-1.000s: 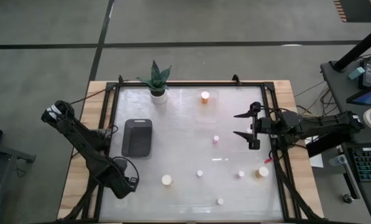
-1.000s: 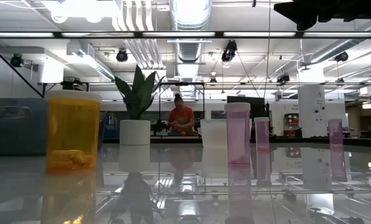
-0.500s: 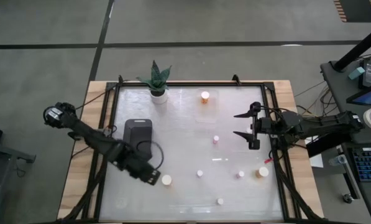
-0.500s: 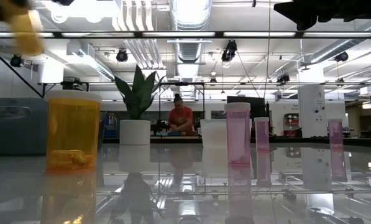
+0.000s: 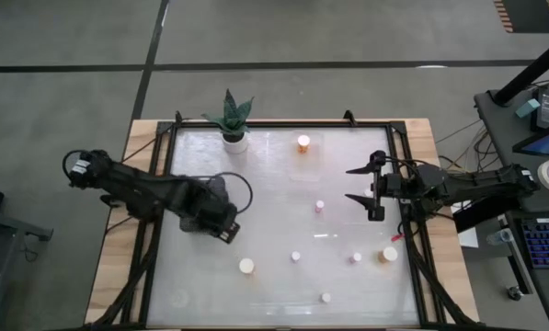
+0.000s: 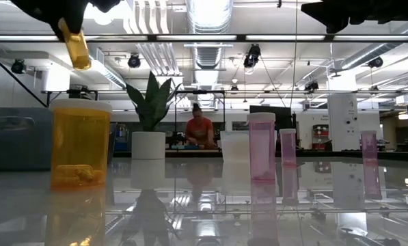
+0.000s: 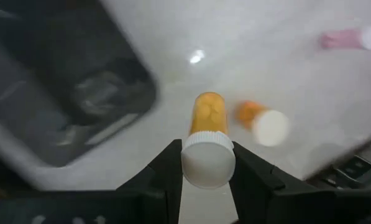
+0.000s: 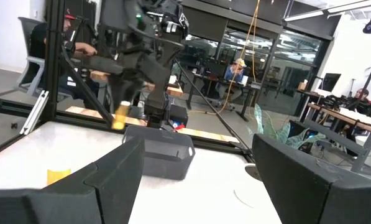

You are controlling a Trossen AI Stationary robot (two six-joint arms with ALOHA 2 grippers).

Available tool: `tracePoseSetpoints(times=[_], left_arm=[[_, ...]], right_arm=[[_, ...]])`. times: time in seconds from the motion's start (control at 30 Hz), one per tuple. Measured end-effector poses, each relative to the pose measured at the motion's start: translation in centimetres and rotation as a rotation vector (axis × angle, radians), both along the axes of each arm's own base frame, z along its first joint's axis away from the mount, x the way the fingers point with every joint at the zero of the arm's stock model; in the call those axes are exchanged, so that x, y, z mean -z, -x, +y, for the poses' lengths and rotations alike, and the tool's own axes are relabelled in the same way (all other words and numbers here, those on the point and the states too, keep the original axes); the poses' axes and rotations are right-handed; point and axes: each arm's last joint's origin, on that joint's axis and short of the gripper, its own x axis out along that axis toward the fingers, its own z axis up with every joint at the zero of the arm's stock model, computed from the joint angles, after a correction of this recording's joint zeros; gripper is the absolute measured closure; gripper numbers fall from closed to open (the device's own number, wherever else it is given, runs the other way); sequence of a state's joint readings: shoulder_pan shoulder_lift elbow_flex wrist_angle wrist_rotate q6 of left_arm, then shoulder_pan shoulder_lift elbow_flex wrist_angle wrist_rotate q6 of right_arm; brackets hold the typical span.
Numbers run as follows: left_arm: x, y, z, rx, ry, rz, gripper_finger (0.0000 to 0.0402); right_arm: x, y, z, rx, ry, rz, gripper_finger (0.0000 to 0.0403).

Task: Pick and place medicine bottles into bin by pill shape (circle, oval)
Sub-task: Put the small orange pill bottle into the black bin

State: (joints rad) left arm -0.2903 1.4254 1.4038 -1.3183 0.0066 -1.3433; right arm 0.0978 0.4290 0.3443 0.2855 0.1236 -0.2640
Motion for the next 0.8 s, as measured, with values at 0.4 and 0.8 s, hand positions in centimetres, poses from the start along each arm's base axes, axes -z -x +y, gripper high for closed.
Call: tracePoseSetpoints(times=[0.4,0.8], left_arm=[[-0.3,1.8,3.8,-0.033,-0.115,0.198,0.0312],[2.5,1.1,6.8,-0.007,-0.186,0.297,0.0312]], right_arm=[[0.0,0.0,0.0,0.0,0.001,0.001,0.0115],[0.0,0.0,0.0,0.0,0.001,0.001,0.0115]])
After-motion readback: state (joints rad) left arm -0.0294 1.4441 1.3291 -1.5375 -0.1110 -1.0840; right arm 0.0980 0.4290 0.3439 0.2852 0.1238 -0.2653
